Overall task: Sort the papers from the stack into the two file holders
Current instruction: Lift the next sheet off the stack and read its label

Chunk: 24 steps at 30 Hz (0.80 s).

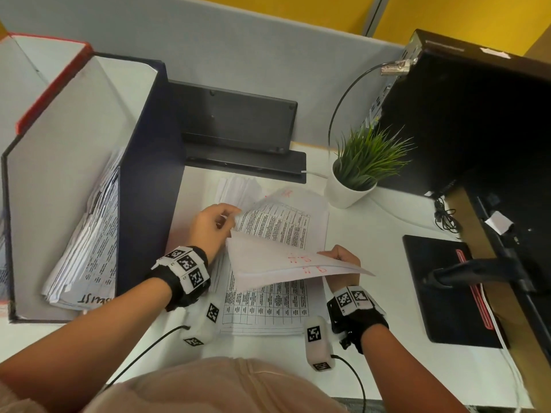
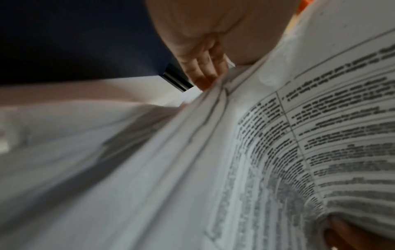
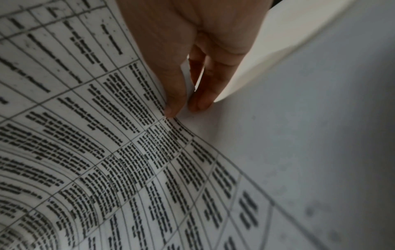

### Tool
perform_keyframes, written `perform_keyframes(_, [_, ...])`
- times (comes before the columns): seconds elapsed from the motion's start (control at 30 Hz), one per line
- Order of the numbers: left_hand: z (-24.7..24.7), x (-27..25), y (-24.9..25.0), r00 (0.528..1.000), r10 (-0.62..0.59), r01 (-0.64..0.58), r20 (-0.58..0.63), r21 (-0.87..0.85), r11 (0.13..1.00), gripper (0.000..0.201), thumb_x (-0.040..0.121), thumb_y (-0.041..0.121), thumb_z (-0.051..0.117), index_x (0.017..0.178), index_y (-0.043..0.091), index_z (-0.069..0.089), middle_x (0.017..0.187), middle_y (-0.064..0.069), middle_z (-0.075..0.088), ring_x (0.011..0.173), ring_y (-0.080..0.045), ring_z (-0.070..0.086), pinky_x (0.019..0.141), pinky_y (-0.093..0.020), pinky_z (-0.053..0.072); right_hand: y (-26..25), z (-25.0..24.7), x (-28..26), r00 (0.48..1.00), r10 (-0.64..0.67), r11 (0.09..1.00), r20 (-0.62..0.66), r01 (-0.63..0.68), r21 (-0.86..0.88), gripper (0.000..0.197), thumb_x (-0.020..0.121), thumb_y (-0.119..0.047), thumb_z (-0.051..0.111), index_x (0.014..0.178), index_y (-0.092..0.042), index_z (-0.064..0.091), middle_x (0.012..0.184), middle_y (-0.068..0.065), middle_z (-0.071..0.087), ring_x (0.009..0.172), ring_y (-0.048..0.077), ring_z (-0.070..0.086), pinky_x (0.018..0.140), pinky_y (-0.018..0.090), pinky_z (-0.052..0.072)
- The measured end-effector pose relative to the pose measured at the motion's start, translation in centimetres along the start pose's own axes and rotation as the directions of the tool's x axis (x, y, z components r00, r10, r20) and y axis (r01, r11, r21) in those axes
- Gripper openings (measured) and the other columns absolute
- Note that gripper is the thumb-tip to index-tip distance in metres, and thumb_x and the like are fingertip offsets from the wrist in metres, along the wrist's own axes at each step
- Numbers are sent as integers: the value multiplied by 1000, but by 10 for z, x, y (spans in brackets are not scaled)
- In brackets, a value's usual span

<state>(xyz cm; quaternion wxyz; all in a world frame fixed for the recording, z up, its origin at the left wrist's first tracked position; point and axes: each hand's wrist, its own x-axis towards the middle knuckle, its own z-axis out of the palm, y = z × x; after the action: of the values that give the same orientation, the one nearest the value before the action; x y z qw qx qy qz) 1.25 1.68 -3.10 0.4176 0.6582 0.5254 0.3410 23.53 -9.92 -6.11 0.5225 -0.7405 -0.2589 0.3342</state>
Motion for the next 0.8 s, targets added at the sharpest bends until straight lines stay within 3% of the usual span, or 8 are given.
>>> perform_keyframes(0.1, [-1,-3,1,993,-111,115,31,-183,976,25,86,-9,51,76,12,61,89,-8,65,77,-20,60,70,-29,52,1,0,1,1000,6,997,-17,-7,-72,36,78,19,49,51,-5,45,58,1,54,40,-3,45,40,9,33])
perform_keyframes(0.2, [-2,-3,3,976,-203,218,78,-312,925,31,83,-15,47,67,10,57,86,-6,67,83,-21,62,80,-34,51,0,0,2,999,35,971,-29,-41,-236,21,84,9,55,70,-6,50,65,-7,45,54,1,41,43,6,34])
perform_keyframes(0.33, [-1,0,5,967,-218,251,133,-338,907,33,83,-16,42,67,10,55,82,-6,66,81,-18,61,79,-31,48,-2,2,-3,997,-30,1000,-77,30,-10,50,70,17,67,105,-10,42,73,-2,54,60,3,54,50,2,40])
perform_keyframes(0.4, [0,1,6,965,-222,258,141,-344,903,34,84,-14,41,68,11,56,84,-7,65,82,-19,59,81,-32,47,-4,4,-3,999,-19,999,-48,16,-51,45,69,7,75,106,-3,51,80,7,63,68,8,61,59,10,47])
perform_keyframes(0.47, [0,3,6,966,-216,252,141,-321,913,31,88,-8,41,71,12,58,83,-6,62,81,-20,56,80,-32,46,-6,5,-3,999,3,989,-55,-11,-148,29,72,-13,78,93,-1,62,83,10,64,75,18,59,62,17,46])
perform_keyframes(0.57, [0,3,9,954,-248,293,169,-347,891,22,95,16,44,90,11,64,88,-5,64,86,-21,59,80,-36,49,-8,11,-2,992,-21,985,-127,-1,-171,22,76,-22,75,74,-10,57,85,5,54,78,19,52,65,12,40])
perform_keyframes(0.7, [-2,2,11,915,-288,385,284,-392,835,35,92,54,39,99,32,65,92,13,72,86,-6,68,77,-24,47,-17,17,-2,992,-23,997,-127,12,-83,29,85,-24,66,108,-6,60,111,12,61,93,19,57,83,26,44])
perform_keyframes(0.8, [0,0,11,938,-191,265,290,-245,933,37,85,46,58,115,24,58,110,13,64,103,-5,60,91,-25,46,-29,20,-4,987,-60,998,-149,61,3,34,88,-18,61,120,-7,56,117,9,63,106,22,60,91,29,46])
